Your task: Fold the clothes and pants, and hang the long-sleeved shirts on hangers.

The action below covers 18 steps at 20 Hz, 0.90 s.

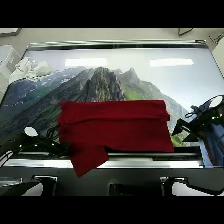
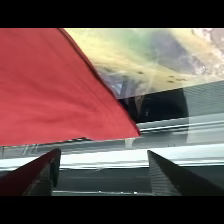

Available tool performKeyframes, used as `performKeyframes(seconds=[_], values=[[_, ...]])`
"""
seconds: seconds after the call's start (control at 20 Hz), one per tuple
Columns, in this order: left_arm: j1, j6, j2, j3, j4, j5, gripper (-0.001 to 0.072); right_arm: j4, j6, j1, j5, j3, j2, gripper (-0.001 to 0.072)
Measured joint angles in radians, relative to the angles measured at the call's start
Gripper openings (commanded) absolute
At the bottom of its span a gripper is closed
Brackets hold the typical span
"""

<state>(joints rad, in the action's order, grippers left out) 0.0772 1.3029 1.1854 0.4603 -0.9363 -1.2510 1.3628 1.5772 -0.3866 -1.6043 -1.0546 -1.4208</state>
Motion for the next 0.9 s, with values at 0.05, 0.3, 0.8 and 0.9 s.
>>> performKeyframes(seconds=[0.05, 0.3, 0.8, 0.9], values=[[0.000, -0.004, -0.001, -0.001, -0.003, -0.002, 0.0023, 0.003, -0.005, 0.000, 0.006, 0.030, 0.000, 0.0636], [0.008, -0.017, -0.002, -0.002, -0.013, -0.013, 0.0023, -0.022, -0.033, 0.000, 0.101, 0.189, 0.000, 0.0627], [0.054, -0.029, -0.024, 0.075, -0.032, -0.048, 0.0021, -0.129, -0.087, 0.000, 0.184, 0.226, 0.007, 0.0035], [0.082, -0.029, -0.032, 0.154, -0.051, -0.082, 0.0021, -0.145, -0.098, 0.000, 0.163, 0.171, 0.019, 0.0034]])
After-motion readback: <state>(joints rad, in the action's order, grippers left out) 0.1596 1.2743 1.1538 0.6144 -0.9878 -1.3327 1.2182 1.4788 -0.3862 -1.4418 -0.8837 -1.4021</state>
